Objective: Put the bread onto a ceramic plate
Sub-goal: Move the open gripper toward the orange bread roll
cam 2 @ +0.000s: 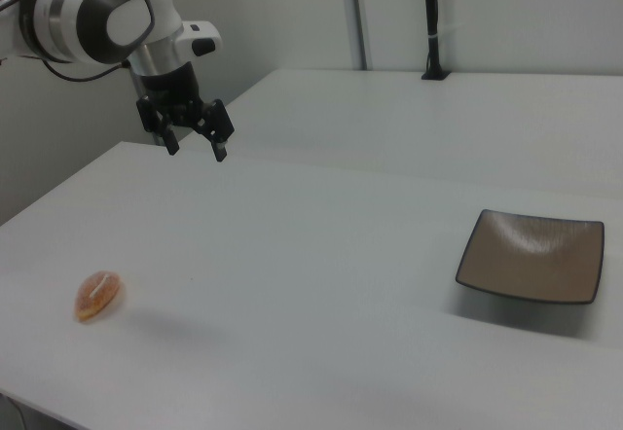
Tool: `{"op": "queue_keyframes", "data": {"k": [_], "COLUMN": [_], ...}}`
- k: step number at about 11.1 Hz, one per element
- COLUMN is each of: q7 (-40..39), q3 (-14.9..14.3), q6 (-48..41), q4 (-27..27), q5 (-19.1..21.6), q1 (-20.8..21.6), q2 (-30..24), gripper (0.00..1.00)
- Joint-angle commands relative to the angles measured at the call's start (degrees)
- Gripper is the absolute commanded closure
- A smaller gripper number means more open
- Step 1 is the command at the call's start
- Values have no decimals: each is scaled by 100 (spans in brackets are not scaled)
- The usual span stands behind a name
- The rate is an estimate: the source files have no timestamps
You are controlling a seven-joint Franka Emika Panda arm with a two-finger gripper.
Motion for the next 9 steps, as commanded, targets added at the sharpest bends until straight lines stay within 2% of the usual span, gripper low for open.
{"op": "queue_keyframes", "data": {"k": [1, 6, 9], "q7": [-78, 228, 642], "q3": [-28, 16, 25], "q6": [-126, -381, -381], "q4": [-86, -33, -33], "q5": [54, 71, 80], "q1": [151, 765, 1345], "q2": [-101, -128, -128], "gripper": [0, 0, 0]}}
